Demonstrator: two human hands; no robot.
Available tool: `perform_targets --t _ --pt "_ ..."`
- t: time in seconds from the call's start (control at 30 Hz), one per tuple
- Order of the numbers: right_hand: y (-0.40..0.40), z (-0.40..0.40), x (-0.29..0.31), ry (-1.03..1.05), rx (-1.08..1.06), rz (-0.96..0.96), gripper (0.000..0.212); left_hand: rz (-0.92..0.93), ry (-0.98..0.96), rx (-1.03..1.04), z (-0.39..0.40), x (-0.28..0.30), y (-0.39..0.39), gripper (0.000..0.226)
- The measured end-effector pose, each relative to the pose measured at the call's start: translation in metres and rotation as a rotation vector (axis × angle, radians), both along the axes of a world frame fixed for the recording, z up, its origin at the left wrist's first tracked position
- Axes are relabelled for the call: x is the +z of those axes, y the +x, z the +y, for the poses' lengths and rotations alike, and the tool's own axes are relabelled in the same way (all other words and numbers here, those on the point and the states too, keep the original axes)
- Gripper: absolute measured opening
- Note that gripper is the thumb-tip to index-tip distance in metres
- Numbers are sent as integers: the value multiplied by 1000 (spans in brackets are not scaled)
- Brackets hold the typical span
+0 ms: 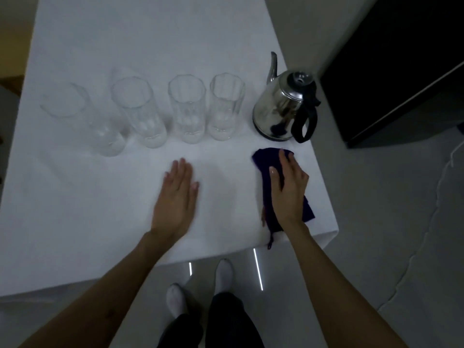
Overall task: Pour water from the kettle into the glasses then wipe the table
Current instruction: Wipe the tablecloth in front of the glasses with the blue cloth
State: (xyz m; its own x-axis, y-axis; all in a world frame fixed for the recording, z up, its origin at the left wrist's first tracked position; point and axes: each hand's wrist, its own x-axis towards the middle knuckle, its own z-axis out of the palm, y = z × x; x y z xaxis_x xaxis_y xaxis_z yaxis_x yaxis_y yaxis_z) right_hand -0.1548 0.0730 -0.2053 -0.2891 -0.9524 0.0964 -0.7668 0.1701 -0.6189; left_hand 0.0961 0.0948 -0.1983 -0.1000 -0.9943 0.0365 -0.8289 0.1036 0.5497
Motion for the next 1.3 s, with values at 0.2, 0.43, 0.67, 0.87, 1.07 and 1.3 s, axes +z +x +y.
perform_targets --t 0.2,0.43,0.67,0.87,1.07,1.3 --pt "-24 26 1 75 -186 196 53 41 36 -101 -68 4 -112 53" --pt "-29 23 3 58 -96 -29 22 88 -17 17 -87 8 -154 24" --pt "-29 25 -4 -20 -26 192 45 92 -112 168 -86 6 -160 20" --pt "-44 37 -25 59 245 399 56 -125 -35 -288 -28 -11 -155 54" --pt "-42 34 -20 189 235 358 58 -403 158 -264 -19 -15 -150 70" --pt "-28 21 39 311 313 245 61 -444 407 -297 -29 47 -131 62"
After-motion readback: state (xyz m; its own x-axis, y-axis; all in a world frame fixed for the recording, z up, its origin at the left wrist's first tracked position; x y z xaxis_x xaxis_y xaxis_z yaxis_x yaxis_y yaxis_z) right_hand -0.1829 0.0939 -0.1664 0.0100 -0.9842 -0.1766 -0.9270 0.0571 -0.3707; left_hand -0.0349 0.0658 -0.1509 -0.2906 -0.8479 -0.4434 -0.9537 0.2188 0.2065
